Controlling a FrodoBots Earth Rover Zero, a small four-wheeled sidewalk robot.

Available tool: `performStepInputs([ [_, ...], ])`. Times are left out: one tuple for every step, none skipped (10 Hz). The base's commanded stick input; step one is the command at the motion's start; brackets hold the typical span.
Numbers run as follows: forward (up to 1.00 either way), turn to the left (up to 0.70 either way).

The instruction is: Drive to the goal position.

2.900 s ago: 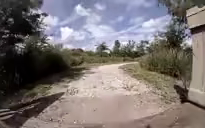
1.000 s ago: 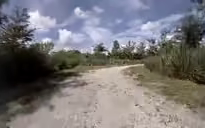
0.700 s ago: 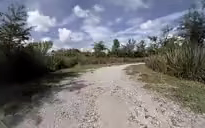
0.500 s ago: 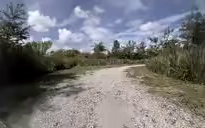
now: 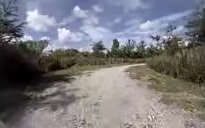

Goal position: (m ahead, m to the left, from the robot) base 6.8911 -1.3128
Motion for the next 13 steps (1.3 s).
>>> performStepInputs([
  [0.85, 0.00],
  [0.85, 0.00],
  [0.85, 0.00],
  [0.85, 0.00],
  [0.85, 0.00],
  [0.85, 0.00],
  [0.85, 0.00],
  [0.85, 0.00],
  [0.85, 0.00],
  [0.85, 0.00],
  [0.85, 0.00],
  [0.85, 0.00],
  [0.85, 0.00],
])
